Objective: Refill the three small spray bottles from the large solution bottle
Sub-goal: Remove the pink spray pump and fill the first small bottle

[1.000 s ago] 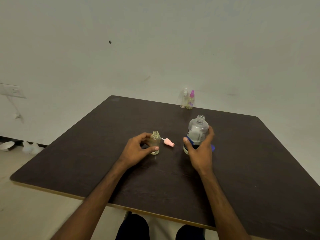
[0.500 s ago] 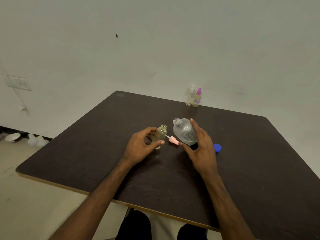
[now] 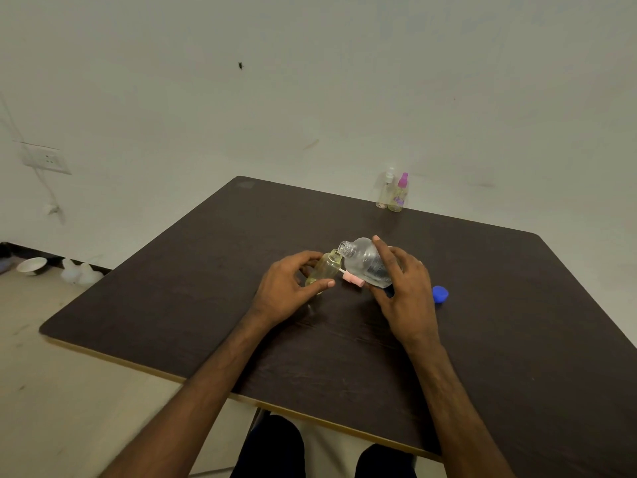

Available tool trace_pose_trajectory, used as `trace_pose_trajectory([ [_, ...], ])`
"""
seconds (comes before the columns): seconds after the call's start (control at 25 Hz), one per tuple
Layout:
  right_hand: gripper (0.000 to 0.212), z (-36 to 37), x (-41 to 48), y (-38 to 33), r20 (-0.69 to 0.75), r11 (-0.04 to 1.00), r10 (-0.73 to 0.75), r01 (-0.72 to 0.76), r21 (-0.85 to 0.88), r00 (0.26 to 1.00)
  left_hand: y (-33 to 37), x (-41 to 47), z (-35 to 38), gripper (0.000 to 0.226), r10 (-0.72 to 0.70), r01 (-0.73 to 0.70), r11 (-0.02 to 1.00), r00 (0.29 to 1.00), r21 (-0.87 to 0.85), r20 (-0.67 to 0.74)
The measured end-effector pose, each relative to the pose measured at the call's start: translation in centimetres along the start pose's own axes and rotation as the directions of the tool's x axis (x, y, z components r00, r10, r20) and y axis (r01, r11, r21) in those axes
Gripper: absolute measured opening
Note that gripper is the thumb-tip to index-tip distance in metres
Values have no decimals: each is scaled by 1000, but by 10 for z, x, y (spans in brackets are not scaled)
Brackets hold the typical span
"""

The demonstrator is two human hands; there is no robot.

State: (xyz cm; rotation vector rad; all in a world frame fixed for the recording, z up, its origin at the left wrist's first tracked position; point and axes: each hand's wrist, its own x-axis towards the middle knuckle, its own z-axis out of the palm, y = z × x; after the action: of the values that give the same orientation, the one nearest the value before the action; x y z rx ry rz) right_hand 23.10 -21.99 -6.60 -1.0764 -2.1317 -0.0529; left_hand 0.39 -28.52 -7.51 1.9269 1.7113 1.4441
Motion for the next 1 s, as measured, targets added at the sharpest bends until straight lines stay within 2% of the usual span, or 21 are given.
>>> trace_pose_trajectory([
  [1.0, 89, -5, 3, -3, -70, 991, -37, 28, -134, 997, -7, 2, 2, 54, -45, 45, 999, 999, 15, 20],
])
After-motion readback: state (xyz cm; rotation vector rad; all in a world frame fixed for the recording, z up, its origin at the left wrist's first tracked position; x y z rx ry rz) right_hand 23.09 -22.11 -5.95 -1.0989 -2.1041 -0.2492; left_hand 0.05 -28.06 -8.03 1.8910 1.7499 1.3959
